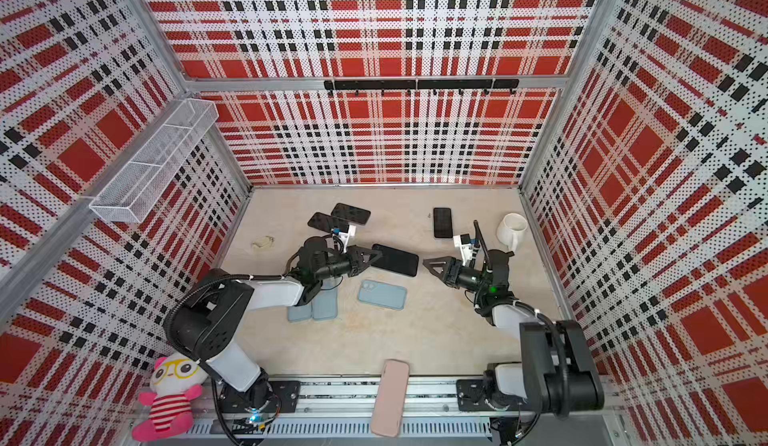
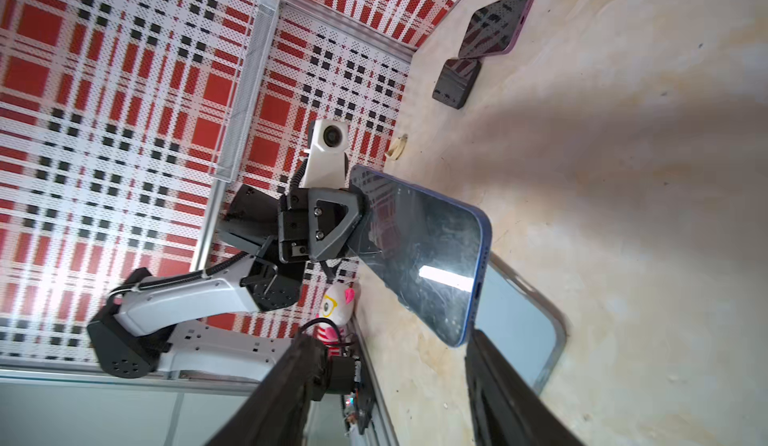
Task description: Put the phone into the phone case
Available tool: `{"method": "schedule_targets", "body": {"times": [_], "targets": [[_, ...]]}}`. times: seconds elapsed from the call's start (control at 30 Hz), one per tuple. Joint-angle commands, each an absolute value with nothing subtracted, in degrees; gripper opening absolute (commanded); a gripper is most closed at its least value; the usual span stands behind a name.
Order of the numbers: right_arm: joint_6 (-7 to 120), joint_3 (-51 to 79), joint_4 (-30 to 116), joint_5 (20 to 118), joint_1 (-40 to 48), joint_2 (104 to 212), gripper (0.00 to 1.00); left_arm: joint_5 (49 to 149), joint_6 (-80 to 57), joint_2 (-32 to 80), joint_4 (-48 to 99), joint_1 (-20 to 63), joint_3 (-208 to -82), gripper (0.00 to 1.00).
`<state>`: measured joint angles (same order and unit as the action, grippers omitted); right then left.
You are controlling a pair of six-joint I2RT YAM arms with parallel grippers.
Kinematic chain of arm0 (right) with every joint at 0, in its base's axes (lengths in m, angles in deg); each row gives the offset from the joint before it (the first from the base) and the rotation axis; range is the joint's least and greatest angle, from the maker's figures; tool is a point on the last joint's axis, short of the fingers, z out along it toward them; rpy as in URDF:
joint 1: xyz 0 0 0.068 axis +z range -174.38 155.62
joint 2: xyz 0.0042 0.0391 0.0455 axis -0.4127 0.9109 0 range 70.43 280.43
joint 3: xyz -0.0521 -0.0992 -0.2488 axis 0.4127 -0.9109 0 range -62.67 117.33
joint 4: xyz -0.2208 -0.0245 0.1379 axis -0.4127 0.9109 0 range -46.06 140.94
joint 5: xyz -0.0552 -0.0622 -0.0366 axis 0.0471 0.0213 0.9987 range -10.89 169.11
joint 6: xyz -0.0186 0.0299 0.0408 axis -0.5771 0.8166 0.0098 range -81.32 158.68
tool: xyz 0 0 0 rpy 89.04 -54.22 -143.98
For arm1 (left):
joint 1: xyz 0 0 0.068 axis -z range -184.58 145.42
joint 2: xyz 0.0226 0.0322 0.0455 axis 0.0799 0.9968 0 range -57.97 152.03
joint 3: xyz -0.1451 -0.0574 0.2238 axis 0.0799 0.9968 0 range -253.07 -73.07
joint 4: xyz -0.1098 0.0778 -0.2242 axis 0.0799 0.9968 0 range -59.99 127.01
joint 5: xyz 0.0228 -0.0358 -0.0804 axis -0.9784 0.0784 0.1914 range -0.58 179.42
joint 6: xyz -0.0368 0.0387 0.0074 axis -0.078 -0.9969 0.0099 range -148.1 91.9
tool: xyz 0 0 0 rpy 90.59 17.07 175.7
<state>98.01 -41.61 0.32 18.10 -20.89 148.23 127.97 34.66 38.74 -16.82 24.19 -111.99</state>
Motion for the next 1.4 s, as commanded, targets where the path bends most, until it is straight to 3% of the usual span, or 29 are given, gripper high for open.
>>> {"method": "schedule_targets", "body": {"times": [0.0,0.2,0.57,0.7,0.87,1.07,1.3,1.37], "targets": [[101.7,-42.7,-12.8,15.7,-20.1,152.0,0.61,128.5,35.1,36.4,-18.7,24.6,-112.1,0.00],[104.0,-40.4,-20.8,15.2,-15.0,160.4,0.60,128.9,35.8,36.9,-19.1,25.5,-113.4,0.00],[109.8,-41.0,-34.1,13.7,-17.4,168.0,0.54,129.4,37.4,35.9,-21.3,24.8,-113.3,0.00],[101.9,-41.5,-21.2,14.1,-21.3,163.7,0.51,129.5,37.6,34.9,-21.6,23.5,-112.5,0.00],[82.0,-36.0,10.8,19.0,-20.9,156.5,0.52,130.0,37.7,34.6,-21.6,24.4,-113.6,0.00],[96.2,-37.4,-11.5,14.5,-18.2,160.3,0.51,131.6,38.6,37.0,-22.9,25.5,-115.6,0.00],[119.4,-38.6,-47.3,12.8,-16.1,169.4,0.33,131.5,40.0,38.0,-27.4,26.2,-114.6,0.00],[122.4,-37.5,-50.1,12.2,-15.6,170.6,0.28,131.8,40.7,38.8,-29.5,26.3,-113.8,0.00]]}}
